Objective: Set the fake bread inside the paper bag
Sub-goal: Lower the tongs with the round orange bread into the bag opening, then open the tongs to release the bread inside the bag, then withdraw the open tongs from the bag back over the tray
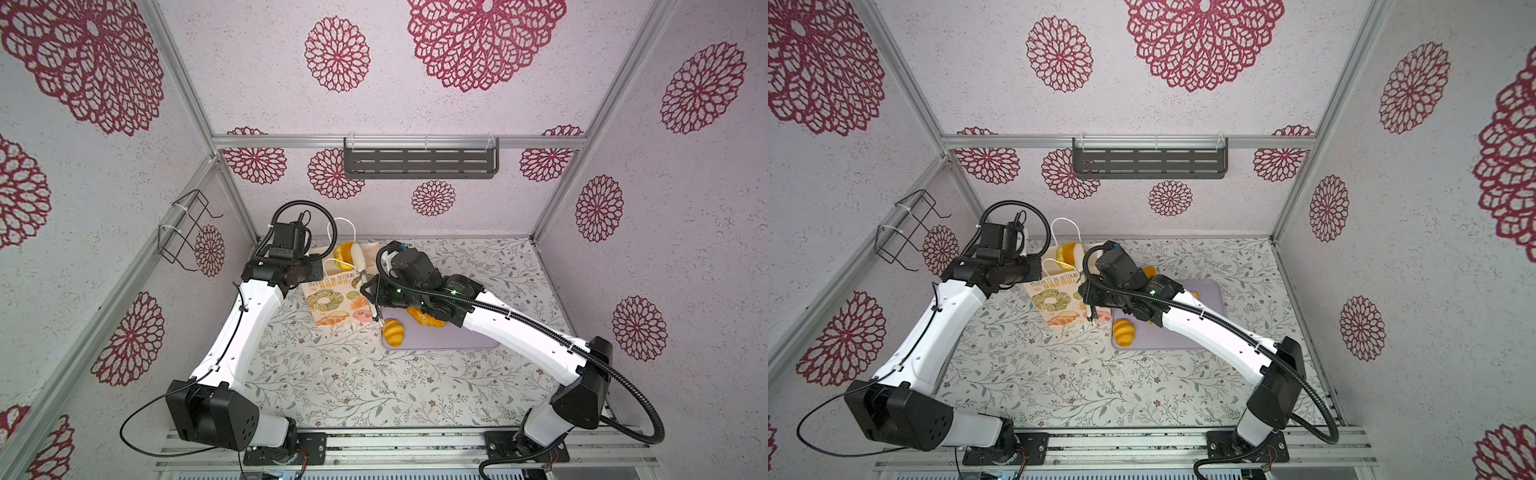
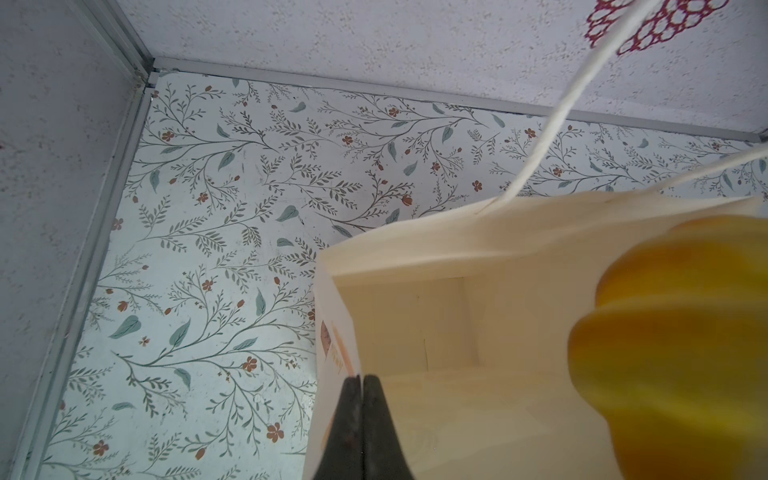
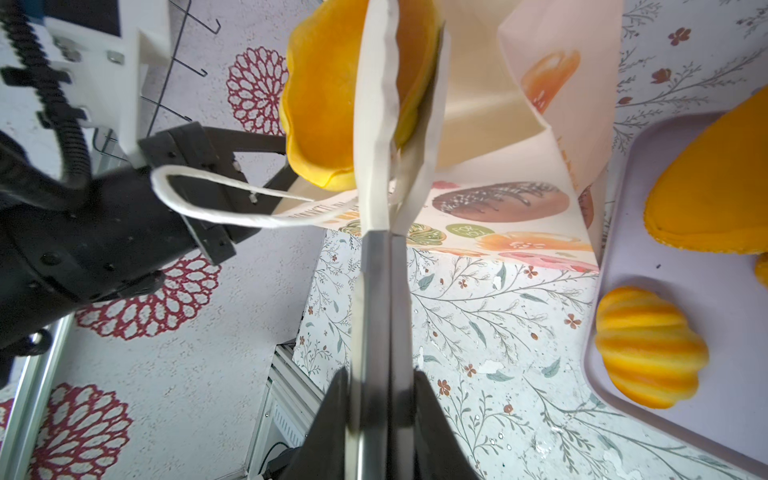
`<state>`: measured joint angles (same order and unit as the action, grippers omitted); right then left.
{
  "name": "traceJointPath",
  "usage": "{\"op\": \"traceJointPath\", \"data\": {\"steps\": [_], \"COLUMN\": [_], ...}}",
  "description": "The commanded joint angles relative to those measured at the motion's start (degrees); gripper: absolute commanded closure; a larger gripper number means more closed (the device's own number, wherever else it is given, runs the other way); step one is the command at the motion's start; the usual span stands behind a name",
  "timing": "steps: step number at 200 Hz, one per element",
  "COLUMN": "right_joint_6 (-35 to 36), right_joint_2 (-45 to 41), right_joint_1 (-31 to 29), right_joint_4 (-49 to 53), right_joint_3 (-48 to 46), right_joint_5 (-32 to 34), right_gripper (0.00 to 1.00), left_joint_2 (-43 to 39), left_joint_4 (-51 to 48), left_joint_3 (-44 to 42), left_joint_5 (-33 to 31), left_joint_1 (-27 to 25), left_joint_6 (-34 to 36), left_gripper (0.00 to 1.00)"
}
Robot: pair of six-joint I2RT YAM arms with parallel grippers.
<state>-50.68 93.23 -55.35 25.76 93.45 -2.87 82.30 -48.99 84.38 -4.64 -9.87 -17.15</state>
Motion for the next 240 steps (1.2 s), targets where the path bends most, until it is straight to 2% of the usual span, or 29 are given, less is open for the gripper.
{"op": "traceJointPath", "data": {"steps": [1,59,94,198,240], "right_joint_6": [-0.60,-0.60,-0.62,1.35,1.54], "right_joint_2": [-4.31,-4.64,-4.24,-5.90,-8.59], "right_joint_1": [-0.32,-0.35,-0.28,0.64,1.59], "right_joint_4": [-1.36,-4.54,-2.86,-1.27,-1.27], "right_joint_3": [-0.37,-0.17,1.42,3.65,1.42], "right_joint_5": [2.49,1.06,2.04,2.22,3.13], "right_gripper": [0.79,0.70,0.62,0.60,0.60], "left_joint_2": [-0.85,-0.75,-1.11,-0.93,-1.01], "left_joint_4": [0.24,0.05,0.20,0.12,0.02], "left_joint_3": [-0.56,-0.45,-0.50,-0.36,-0.27], "left_joint_5": [-0.45,-0.49,-0.52,-0.95,-1.48], "left_joint_1": [-0.46,-0.49,-0.50,-0.50,-0.50], "left_joint_6": [0.76,0.71,0.76,0.76,0.80], "left_gripper": [1.00,1.00,1.00,1.00,1.00]}}
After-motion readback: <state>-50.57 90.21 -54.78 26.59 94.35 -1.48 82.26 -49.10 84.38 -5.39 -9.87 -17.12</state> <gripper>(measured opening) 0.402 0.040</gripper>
